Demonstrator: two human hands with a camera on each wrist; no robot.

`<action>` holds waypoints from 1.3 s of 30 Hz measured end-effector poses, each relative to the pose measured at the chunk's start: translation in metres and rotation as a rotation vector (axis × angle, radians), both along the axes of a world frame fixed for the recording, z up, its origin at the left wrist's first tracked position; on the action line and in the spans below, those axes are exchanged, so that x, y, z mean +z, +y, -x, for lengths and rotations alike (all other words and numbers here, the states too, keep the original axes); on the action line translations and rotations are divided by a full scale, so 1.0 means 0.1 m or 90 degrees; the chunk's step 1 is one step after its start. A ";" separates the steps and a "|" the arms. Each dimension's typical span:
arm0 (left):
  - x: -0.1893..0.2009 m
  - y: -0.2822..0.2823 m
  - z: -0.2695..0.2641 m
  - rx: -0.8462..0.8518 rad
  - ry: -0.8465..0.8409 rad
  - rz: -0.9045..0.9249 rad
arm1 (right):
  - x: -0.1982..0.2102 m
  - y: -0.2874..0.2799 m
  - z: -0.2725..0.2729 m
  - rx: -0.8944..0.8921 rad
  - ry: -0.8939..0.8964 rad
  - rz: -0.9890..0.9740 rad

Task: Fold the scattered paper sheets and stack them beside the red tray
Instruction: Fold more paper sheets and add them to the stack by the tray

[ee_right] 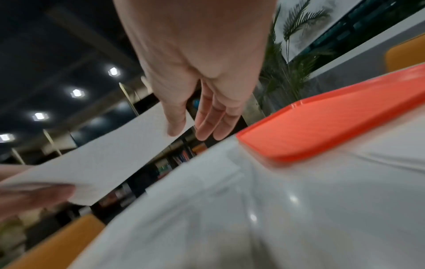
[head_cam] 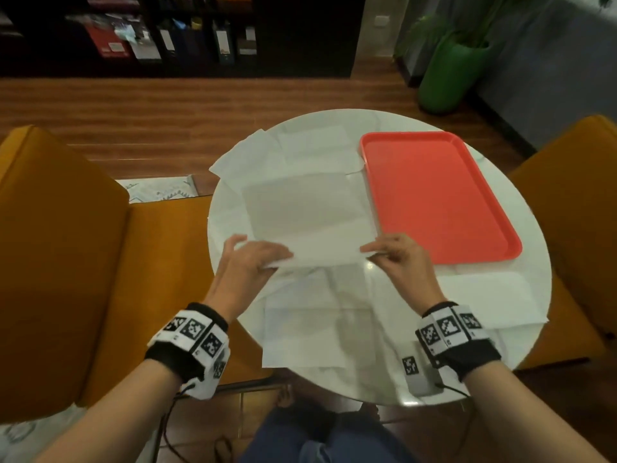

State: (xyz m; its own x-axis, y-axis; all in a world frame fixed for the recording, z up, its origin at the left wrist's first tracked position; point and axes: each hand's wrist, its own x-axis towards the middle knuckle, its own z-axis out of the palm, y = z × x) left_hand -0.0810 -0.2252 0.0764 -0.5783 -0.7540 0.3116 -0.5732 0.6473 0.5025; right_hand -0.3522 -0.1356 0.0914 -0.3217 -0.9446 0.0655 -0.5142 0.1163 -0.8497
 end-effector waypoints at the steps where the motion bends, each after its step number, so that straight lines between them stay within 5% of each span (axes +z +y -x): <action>1: -0.14 0.05 -0.03 -0.010 -0.048 -0.037 | -0.14 0.04 -0.01 0.007 0.021 -0.035; 7: -0.64 0.30 -0.20 -0.036 -0.203 -0.209 | -0.60 0.35 -0.07 0.027 -0.005 -0.190; 15: -0.57 0.28 -0.20 0.087 0.040 -0.388 | -0.51 0.10 -0.09 -0.002 -0.064 -0.151; 20: -0.39 0.01 -0.04 0.154 0.113 -0.383 | -0.48 -0.32 -0.12 -0.053 -0.030 -0.150; 25: -0.43 -0.02 0.08 0.197 -0.032 -0.242 | -0.55 -0.50 -0.15 -0.083 -0.034 -0.179; 29: -0.55 0.13 0.08 0.088 -0.204 -0.165 | -0.62 -0.54 -0.16 -0.104 -0.022 -0.212; 33: -0.67 0.25 0.07 0.007 -0.355 -0.187 | -0.68 -0.46 -0.20 -0.099 0.105 -0.206; 36: -0.79 0.32 0.05 -0.046 -0.433 -0.197 | -0.68 -0.29 -0.44 0.001 0.157 -0.157; 39: -0.90 0.35 0.03 -0.073 -0.475 -0.190 | -0.75 -0.13 -0.79 0.224 0.238 -0.192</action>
State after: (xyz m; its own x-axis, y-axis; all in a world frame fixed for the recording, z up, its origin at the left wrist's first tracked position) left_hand -0.0840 -0.1901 -0.0139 -0.6328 -0.6680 -0.3916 -0.7639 0.6214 0.1743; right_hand -0.2735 -0.1488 0.0159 0.0078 -0.9846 -0.1744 -0.8241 0.0925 -0.5589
